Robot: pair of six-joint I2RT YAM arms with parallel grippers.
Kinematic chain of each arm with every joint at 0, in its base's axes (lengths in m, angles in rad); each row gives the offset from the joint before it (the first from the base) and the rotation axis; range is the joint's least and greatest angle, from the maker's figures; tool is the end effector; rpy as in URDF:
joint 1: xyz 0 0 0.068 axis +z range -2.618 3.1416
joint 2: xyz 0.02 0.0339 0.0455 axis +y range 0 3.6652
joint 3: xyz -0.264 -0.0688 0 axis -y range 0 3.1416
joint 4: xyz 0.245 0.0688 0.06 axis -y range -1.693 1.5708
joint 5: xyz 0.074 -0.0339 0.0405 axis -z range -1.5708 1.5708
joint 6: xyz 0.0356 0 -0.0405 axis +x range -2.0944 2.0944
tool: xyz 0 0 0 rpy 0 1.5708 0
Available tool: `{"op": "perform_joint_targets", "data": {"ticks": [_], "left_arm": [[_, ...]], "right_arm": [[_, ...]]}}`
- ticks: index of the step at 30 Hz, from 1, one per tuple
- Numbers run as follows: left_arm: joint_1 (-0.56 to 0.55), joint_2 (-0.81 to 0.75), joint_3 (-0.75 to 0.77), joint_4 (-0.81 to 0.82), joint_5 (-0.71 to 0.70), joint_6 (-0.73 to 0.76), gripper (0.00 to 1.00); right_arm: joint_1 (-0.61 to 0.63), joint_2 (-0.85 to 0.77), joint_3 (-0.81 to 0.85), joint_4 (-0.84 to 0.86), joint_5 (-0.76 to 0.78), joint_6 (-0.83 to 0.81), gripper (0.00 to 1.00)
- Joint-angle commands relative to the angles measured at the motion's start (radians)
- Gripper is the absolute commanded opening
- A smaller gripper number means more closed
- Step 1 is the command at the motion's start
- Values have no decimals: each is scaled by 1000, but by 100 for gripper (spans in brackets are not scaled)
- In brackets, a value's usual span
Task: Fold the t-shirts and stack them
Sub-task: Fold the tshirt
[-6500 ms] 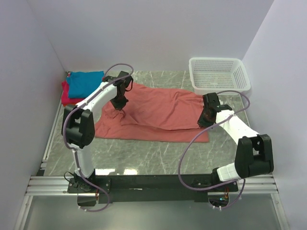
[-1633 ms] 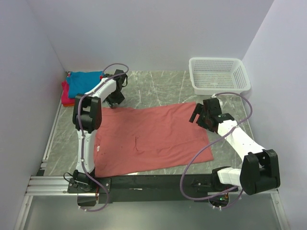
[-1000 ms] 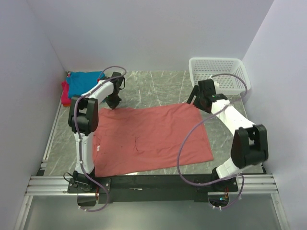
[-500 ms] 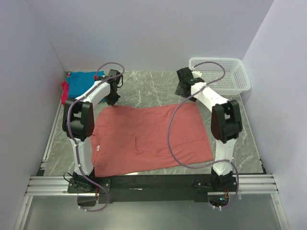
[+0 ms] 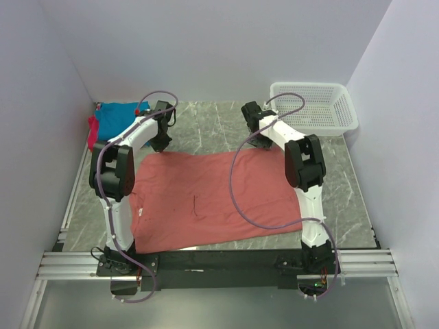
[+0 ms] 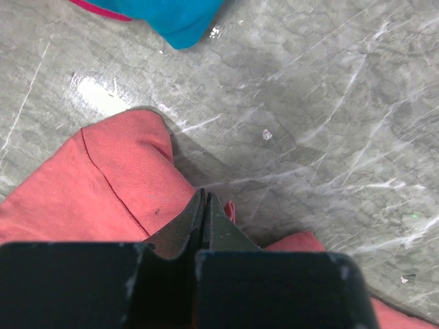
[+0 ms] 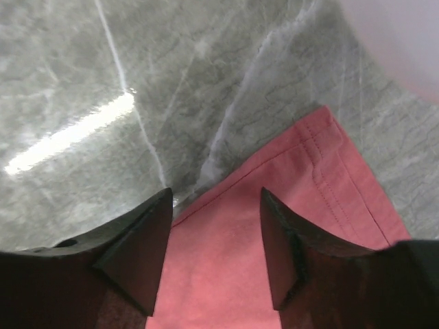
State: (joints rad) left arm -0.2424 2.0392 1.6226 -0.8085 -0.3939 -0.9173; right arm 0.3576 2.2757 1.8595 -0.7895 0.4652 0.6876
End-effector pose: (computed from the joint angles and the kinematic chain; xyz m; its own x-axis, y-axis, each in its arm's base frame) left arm 0.4146 -0.0884 0.2042 -0.6310 -0.5992 -0.4927 -0.6672 0.7433 -0.0495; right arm 0.4526 0.1521 0.1716 -0.7795 0.3143 -0.5419 0.4295 0.8978 -0.0972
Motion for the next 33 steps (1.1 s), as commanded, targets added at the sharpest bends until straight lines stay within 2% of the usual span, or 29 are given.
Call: {"op": "perform_joint_targets", "data": {"ticks": [1,5,7,9,10,13,19,25,30,33], "left_arm": [[2,-2,14,17,-37,15,1],[2,4,5,29,-33,20,1],[2,12,6,31,-26,20,1],[2,15,11,34,-22,21,1],[2,21,19,31,-22,21,1],[2,33,51,25,-34,24,1],[5,78,164,11,-43,37,1],[9,121,267,-26,-52,40,1],[9,90,234,-18,-45,31,1],[11,40,154,14,-31,25,1]], "right_arm": [[4,2,20,-40,41,21,59],[1,-5,-13,-42,55,23,49],[1,-13,-28,-37,59,20,34],[0,-16,-36,-27,59,15,24],[1,-15,-31,-27,61,10,15],[-8,-4,-1,-25,69,-9,0],[-34,-8,84,-21,73,-68,0],[-40,-61,98,42,58,-132,0],[-39,-90,72,32,58,-125,0],[-36,-163,-43,65,43,-114,0]]}}
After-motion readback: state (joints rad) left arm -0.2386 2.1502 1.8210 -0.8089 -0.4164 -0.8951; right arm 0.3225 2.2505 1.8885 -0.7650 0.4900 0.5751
